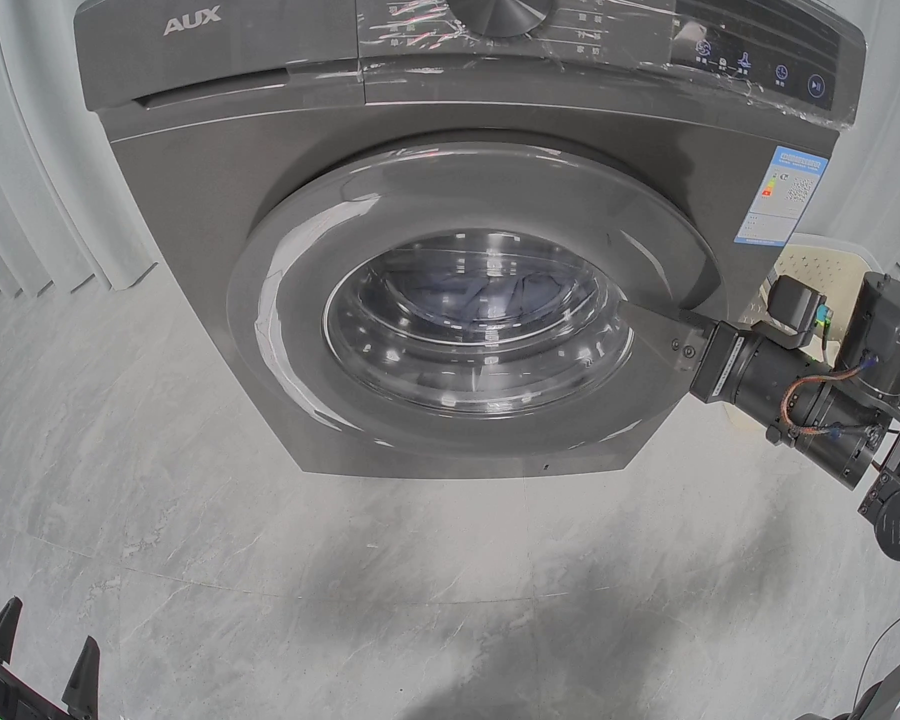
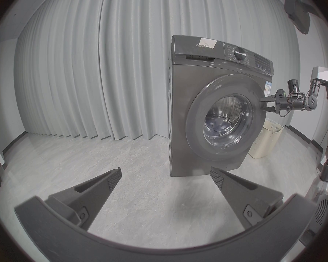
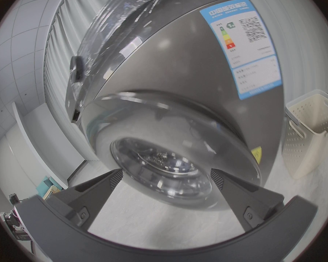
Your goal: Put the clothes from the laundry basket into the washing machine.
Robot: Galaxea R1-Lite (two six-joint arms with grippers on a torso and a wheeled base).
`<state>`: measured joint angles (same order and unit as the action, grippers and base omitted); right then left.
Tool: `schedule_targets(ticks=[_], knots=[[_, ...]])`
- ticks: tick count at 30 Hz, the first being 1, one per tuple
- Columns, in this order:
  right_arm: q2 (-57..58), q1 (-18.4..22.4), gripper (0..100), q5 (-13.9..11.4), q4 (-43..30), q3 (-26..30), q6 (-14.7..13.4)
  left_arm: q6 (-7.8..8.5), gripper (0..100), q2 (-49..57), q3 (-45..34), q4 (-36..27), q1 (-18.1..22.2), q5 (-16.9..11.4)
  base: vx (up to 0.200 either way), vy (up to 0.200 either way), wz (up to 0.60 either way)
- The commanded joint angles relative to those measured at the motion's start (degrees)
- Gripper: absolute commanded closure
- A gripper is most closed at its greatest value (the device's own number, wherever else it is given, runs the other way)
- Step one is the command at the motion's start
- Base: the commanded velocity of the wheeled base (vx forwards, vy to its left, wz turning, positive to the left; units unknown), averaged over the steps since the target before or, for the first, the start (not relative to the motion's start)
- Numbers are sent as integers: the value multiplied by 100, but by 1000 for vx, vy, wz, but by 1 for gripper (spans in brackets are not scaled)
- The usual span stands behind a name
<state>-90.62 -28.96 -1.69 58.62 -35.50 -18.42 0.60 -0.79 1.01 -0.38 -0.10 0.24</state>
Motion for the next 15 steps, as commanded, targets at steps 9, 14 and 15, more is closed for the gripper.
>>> schedule_targets(ticks=[9, 14, 15], knots=[[10, 128, 0, 424, 246, -194, -4, -42, 0, 70, -92, 3, 10, 2, 0, 0, 0], [300, -109, 0, 336, 255, 395, 49, -69, 0, 70, -92, 3, 10, 11, 0, 0, 0], [511, -338, 0, 275, 228, 711, 58, -77, 0, 62, -92, 3, 1, 11, 0, 0, 0]])
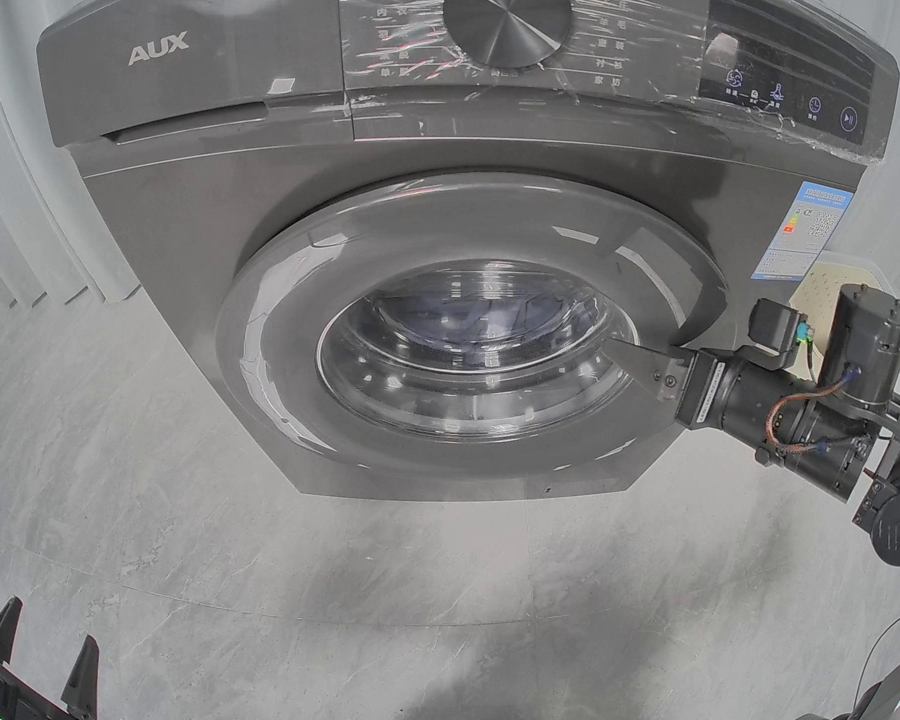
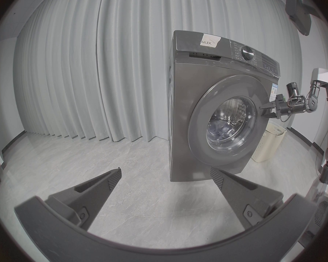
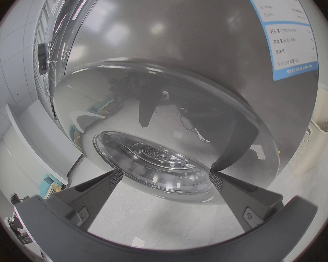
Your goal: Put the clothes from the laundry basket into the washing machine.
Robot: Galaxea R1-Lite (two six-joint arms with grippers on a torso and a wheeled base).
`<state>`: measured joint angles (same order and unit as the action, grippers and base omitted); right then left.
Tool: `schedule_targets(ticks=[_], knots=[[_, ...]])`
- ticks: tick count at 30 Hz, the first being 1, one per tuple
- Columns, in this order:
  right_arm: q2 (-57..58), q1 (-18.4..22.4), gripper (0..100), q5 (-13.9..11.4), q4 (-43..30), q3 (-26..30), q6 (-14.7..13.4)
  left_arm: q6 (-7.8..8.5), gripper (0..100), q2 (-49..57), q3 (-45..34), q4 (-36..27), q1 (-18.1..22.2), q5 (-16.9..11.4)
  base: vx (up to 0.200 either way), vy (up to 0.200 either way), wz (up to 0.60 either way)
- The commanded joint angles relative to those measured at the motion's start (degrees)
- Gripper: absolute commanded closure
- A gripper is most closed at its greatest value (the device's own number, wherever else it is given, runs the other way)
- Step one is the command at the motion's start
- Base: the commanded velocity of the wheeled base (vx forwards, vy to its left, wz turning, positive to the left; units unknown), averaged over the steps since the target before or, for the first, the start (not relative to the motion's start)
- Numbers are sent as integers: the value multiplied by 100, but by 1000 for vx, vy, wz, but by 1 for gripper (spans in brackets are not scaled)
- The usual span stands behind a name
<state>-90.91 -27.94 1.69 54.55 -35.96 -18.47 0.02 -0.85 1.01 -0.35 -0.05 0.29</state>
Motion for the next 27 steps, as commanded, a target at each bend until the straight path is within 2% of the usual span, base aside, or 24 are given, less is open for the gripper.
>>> schedule_targets(ticks=[1, 3, 4, 5, 9, 10, 11, 14, 15, 17, 18, 20, 21, 22, 23, 24, 27], knots=[[679, -607, 0, -117, 636, 977, 80, -38, 0, 68, -92, 0, -4, 6, 0, 0, 0], [1172, -994, 0, -205, 636, 1742, 221, -55, 0, 77, -92, 0, -4, 6, 0, 0, 0], [1172, -994, 0, -205, 636, 1742, 221, -55, 0, 77, -92, 0, -4, 6, 0, 0, 0], [1796, -1214, 0, -213, 574, 2454, 485, -64, 0, 68, -92, 0, -4, 6, 0, 0, 0], [2965, -1170, 0, -213, 565, 3429, 854, -55, 0, 68, -92, 0, -4, 6, 0, 0, 0], [2965, -1170, 0, -213, 565, 3429, 854, -55, 0, 68, -92, 0, -4, 6, 0, 0, 0], [3597, -959, 0, -213, 460, 3596, 915, -55, 0, 68, -92, 0, -4, -3, 0, 0, 0], [4503, -352, 0, -231, -147, 3596, 950, -55, 0, 68, -92, 0, -4, -3, 0, 0, 0], [4503, -352, 0, -231, -147, 3596, 950, -55, 0, 68, -92, 0, -4, -3, 0, 0, 0], [5417, 201, 0, -222, -938, 3596, 1109, -55, 0, 68, -92, 0, -4, -3, 0, 0, 0], [5417, 201, 0, -222, -938, 3596, 1109, -64, 0, 68, -92, 0, -4, -3, 0, 0, 0], [6410, 843, 0, -301, -2063, 3526, 1337, -64, 0, 68, -92, 0, -4, -3, 0, 0, 0], [6700, 1071, 0, -336, -2423, 3473, 1337, -55, 0, 68, -92, 0, -4, -3, 0, 0, 0], [6700, 1071, 0, -336, -2423, 3473, 1337, -55, 0, 68, -92, 0, -4, -3, 0, 0, 0], [7157, 1432, 0, -424, -3003, 3385, 1355, -55, 0, 68, -92, 0, -4, -3, 0, 0, 0], [7456, 1625, 0, -539, -3320, 3368, 1355, -64, 0, 68, -92, 0, -4, -3, 0, 0, 0], [8238, 1994, 0, -785, -3900, 3385, 1416, -55, 0, 68, -92, 0, -4, -3, 0, 0, 0]])
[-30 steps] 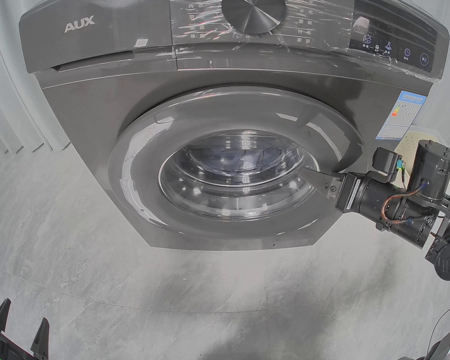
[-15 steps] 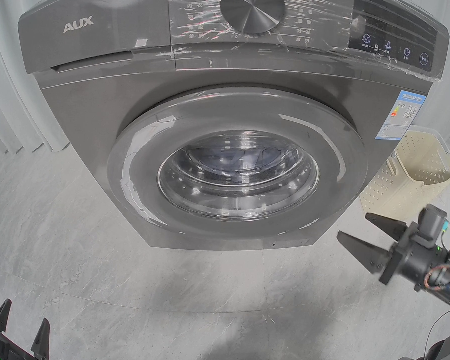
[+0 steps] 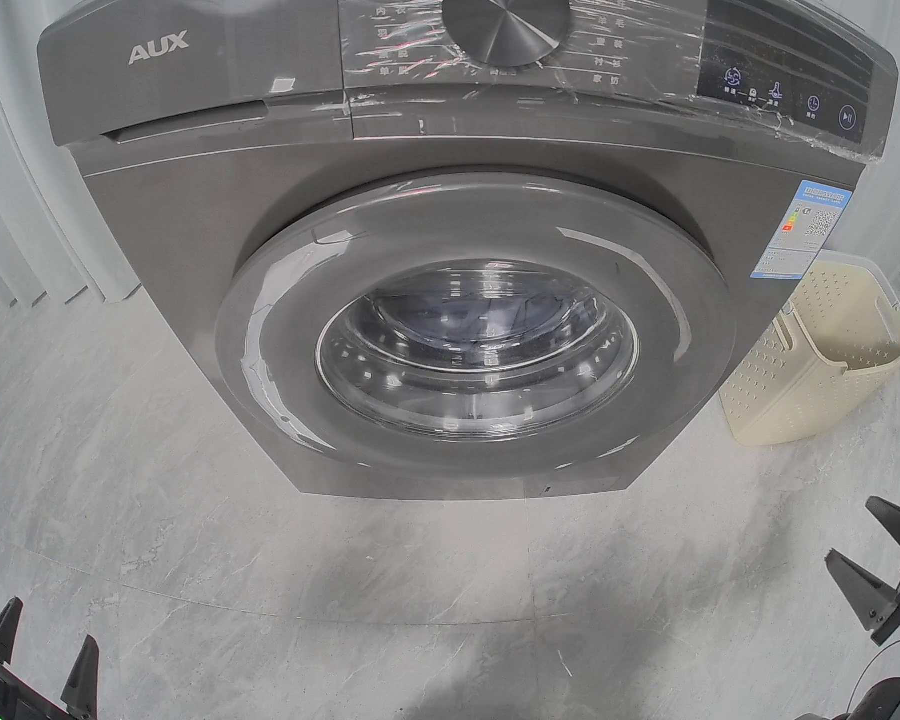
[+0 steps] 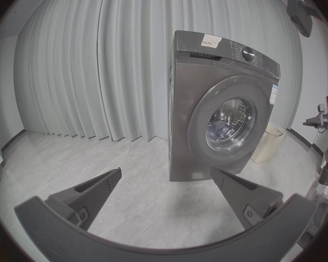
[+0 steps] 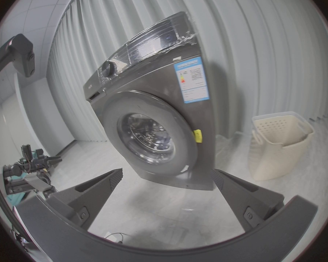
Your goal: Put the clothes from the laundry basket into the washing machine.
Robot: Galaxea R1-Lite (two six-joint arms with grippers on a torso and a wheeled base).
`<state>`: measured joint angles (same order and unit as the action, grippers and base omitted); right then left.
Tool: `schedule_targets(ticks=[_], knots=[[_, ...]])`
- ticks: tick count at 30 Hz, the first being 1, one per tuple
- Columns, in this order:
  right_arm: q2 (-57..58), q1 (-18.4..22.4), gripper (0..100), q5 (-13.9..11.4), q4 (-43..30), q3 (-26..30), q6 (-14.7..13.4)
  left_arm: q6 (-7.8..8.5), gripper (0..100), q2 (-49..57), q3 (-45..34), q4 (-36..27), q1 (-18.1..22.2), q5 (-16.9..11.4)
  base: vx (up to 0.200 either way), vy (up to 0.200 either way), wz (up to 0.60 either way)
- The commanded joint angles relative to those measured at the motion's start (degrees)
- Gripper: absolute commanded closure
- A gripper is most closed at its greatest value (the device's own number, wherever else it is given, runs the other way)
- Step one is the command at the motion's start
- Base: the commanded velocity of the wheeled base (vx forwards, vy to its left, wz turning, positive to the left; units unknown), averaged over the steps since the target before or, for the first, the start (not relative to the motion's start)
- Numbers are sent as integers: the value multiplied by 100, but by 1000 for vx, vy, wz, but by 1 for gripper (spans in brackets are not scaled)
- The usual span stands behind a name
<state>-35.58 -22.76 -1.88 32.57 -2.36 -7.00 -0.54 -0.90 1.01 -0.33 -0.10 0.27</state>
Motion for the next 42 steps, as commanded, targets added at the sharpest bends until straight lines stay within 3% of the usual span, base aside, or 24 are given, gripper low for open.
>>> schedule_targets(ticks=[1, 5, 7, 10, 14, 17, 20, 22, 24, 25, 30, 33, 37, 42], knots=[[2899, 1555, 0, -471, -1851, 34, 269, 1, 0, 73, -92, -2, 1, 0, 0, 0, 0], [3040, 1643, 0, -454, -1939, 122, 269, 1, 0, 73, -92, -11, 1, -9, 0, 0, 0], [3057, 1924, 0, -463, -1974, 140, 287, -17, 0, 73, -92, -11, 1, -9, 0, 0, 0], [3110, 2302, 0, -594, -1992, 236, 383, -17, 0, 73, -92, -2, 1, -9, 0, 0, 0], [3471, 2346, 0, -726, -2458, 236, 454, -43, 0, 73, -92, -11, -8, -9, 0, 0, 0], [3532, 2320, 0, -498, -3064, 219, 427, -43, 0, 73, -84, -11, 1, -9, 0, 0, 0], [3523, 2320, 0, -331, -2950, 236, 418, -61, 0, 73, -84, -11, -8, -9, 0, 0, 0], [3523, 2320, 0, -111, -2941, 236, 427, -96, 0, 73, -92, -11, -8, 0, 0, 0, 0], [3523, 2311, 0, 328, -3090, 236, 471, -113, 0, 73, -84, -2, -8, 0, 0, 0, 0], [3523, 2311, 0, 425, -3231, 236, 489, -105, 0, 73, -84, -2, -8, 0, 0, 0, 0], [3506, 2320, 0, 284, -3213, 236, 647, -96, 0, 73, -84, -2, 1, 0, 0, 0, 0], [3514, 2320, 0, 30, -3231, 236, 805, -113, 0, 73, -84, -2, 1, 8, 0, 0, 0], [3514, 2311, 0, 56, -3222, 236, 744, 62, 0, 81, -92, 15, 10, 17, 0, 0, 0], [3514, 2311, 0, 30, -3222, 236, 761, 62, 0, 81, -92, 15, 10, 17, 0, 0, 0]])
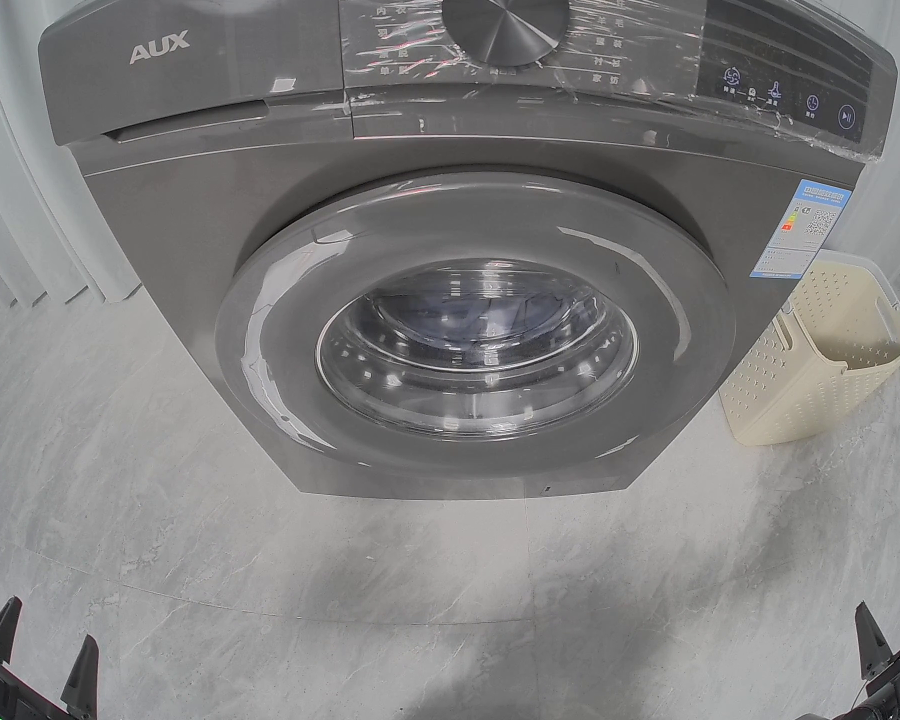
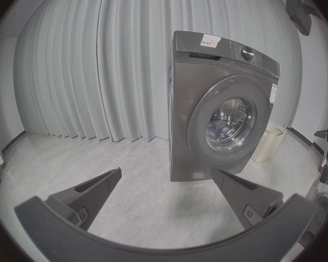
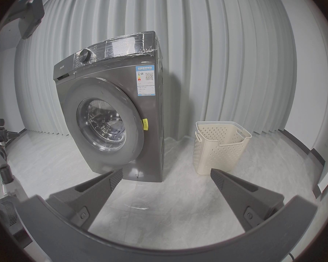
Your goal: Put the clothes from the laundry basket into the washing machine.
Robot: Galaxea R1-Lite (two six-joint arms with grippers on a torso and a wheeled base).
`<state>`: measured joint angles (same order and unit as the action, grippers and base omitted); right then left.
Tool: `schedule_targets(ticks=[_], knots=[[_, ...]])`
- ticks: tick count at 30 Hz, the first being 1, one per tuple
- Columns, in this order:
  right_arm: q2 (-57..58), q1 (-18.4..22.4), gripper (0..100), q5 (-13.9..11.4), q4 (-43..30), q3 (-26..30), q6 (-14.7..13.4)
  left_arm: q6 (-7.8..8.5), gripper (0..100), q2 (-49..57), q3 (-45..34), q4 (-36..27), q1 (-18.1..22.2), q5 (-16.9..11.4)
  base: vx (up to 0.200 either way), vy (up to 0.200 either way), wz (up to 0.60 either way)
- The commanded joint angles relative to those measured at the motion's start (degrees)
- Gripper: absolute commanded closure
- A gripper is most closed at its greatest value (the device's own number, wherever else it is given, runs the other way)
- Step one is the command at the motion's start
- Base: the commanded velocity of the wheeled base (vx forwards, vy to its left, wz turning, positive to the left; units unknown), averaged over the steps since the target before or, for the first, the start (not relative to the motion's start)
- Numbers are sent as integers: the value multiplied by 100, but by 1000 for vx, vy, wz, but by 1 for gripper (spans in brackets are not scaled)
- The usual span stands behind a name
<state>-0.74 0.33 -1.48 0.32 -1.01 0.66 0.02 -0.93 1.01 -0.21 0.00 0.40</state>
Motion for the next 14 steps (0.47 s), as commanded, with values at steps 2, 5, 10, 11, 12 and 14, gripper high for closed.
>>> schedule_targets(ticks=[2, 5, 10, 11, 12, 14], knots=[[30, 2, 0, -11, 3, 101, -4, 6, 0, 84, -92, 3, 0, 4, 0, 0, 0], [39, -7, 0, -11, 3, 101, -4, 6, 0, 84, -92, 3, 0, 4, 0, 0, 0], [39, -7, 0, 51, 3, 101, -75, 6, 0, 84, -92, 3, 0, 4, 0, 0, 0], [39, -7, 0, 130, 3, 101, -119, 6, 0, 84, -92, 3, 0, 4, 0, 0, 0], [39, -7, 0, 209, 3, 101, -180, 6, 0, 84, -92, 3, 0, 4, 0, 0, 0], [39, -7, 0, 218, 3, 101, -206, 6, 0, 84, -92, 3, 0, 4, 0, 0, 0]])
